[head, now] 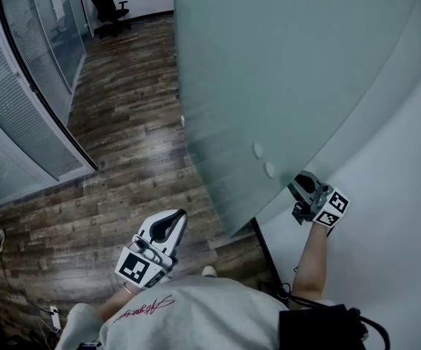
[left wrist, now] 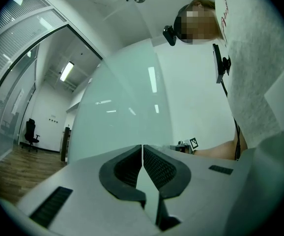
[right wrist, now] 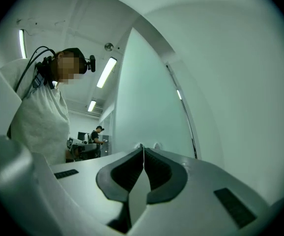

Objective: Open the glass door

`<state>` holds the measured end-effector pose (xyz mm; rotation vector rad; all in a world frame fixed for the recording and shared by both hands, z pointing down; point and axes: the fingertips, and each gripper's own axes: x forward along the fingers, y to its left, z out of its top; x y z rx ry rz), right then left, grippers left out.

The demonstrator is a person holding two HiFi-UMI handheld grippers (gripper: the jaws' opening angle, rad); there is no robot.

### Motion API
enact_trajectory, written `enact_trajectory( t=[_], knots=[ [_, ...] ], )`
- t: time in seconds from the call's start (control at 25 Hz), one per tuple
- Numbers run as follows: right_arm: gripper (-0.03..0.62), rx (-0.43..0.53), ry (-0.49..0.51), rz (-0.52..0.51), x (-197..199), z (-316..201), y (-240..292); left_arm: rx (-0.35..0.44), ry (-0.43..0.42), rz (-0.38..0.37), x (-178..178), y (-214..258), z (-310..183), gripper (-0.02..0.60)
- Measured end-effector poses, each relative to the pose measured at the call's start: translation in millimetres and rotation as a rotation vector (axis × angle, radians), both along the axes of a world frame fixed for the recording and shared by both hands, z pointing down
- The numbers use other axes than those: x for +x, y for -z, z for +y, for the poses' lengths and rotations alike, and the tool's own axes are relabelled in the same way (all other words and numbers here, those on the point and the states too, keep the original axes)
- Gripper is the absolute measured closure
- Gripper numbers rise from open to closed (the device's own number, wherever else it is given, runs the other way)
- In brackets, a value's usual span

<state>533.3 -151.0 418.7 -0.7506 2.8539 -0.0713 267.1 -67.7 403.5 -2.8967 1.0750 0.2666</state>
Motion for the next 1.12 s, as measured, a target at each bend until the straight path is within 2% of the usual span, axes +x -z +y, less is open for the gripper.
enact_trajectory(
  t=[0.2,0.44,0.76,0.84,1.12],
  knots=[
    [0.572,-0.006,-0.073,0.042,-3.2,44.3,-6.0,0.000,-0.061,0.026,3.7,7.3,-1.1,0.558],
    [0.574,-0.004,-0.143,0.059,-24.6,94.1,-1.8,0.003,-0.155,0.043,-0.5,8.9,6.4,0.558],
    [0.574,0.018,-0.181,0.080,-79.8,141.1,5.8,0.011,-0.251,0.054,-21.4,14.0,17.2,0.557],
    [0.574,0.022,-0.186,0.079,-94.1,149.9,5.9,0.005,-0.268,0.035,-27.8,9.8,19.5,0.558],
    [0.576,0.042,-0.191,0.075,-139.5,175.1,6.9,0.006,-0.305,0.046,-47.4,12.9,26.2,0.558]
  ],
)
